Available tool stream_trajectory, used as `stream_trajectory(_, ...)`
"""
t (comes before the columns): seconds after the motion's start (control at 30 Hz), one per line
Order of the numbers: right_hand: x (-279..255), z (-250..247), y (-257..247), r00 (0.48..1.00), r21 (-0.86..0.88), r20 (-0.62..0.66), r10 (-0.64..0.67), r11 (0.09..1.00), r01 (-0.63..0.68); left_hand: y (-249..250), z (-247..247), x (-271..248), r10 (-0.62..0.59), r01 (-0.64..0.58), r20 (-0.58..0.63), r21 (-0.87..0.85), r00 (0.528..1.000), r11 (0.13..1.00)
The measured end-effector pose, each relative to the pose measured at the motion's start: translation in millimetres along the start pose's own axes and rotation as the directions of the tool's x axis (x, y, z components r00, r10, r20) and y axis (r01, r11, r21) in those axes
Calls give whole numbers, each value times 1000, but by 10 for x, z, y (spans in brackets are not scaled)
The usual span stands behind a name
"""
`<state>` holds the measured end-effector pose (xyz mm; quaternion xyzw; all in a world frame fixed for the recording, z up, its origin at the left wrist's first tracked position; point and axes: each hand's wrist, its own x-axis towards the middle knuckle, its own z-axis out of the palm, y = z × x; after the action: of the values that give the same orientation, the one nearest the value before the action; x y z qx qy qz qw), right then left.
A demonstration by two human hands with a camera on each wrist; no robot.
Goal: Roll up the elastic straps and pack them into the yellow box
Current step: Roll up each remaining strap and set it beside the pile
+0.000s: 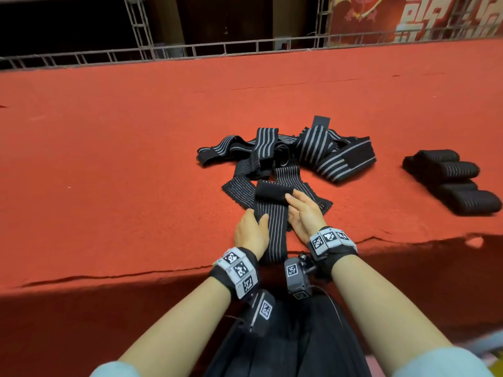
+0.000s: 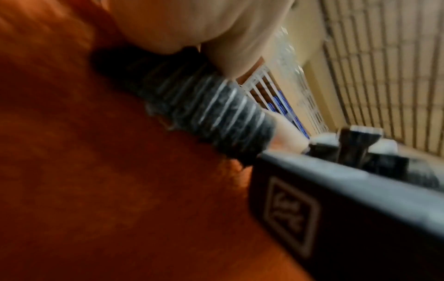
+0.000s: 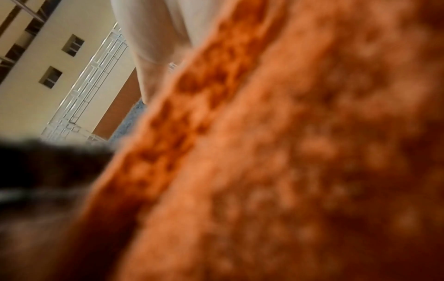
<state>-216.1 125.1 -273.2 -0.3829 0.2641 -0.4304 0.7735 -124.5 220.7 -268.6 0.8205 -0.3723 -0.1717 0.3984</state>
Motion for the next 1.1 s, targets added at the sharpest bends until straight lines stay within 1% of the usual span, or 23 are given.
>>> stream_trajectory(0.03,4,0,-1,1000,-28,5,6,1000,-6,-26,-5,-21,46,-45,-14,64,999,997)
stream_trajectory(0.07,3,5,-5,1000,-54,4,9,999,-8,-51,-6,-18,76,-73,-22,92,997,993)
stream_trajectory(0.13,16,-5,7,1000,-94,5,14,995,-14,-60,-40,-8,59,-59,-4,63,998,996)
stream_trajectory(0.2,18,-12,13,1000,-104,25,8,995,-6,-39,-95,49,-14,19,71,-81,997,997)
stream_trajectory(0.27,18,-22,16,1000,-77,30,-3,997,5,-3,-161,118,-62,114,194,-272,979,955)
stream_trajectory(0.3,9,-20,13,999,-67,33,-8,998,10,15,-193,152,-68,146,240,-322,968,936)
stream_trajectory(0.37,-2,-20,6,999,-56,43,-13,998,16,36,-217,226,-69,169,288,-340,955,925)
stream_trajectory(0.47,-5,-24,4,999,-59,42,-13,998,16,72,-228,300,-66,165,275,-354,959,921)
stream_trajectory(0.57,-1,-33,0,998,-37,52,-17,999,18,87,-212,353,-111,193,216,-407,970,893)
stream_trajectory(0.6,3,-37,1,998,-40,58,-18,999,21,69,-187,378,-111,186,198,-423,974,887)
stream_trajectory(0.7,1,-44,11,998,-119,52,-18,993,24,2,-137,351,-71,148,182,-455,981,878)
stream_trajectory(0.8,3,-51,27,998,-188,57,-27,981,37,-54,-109,356,-44,146,208,-506,977,850)
stream_trajectory(0.97,14,-46,57,997,-235,74,-26,971,43,-50,-159,362,-62,254,317,-614,946,747)
stream_trajectory(1.03,12,-24,63,996,-251,75,-43,966,60,-59,-158,359,-51,264,326,-656,944,707)
stream_trajectory(1.1,25,0,70,998,-246,52,-37,968,49,-70,-162,357,-33,263,328,-690,944,675)
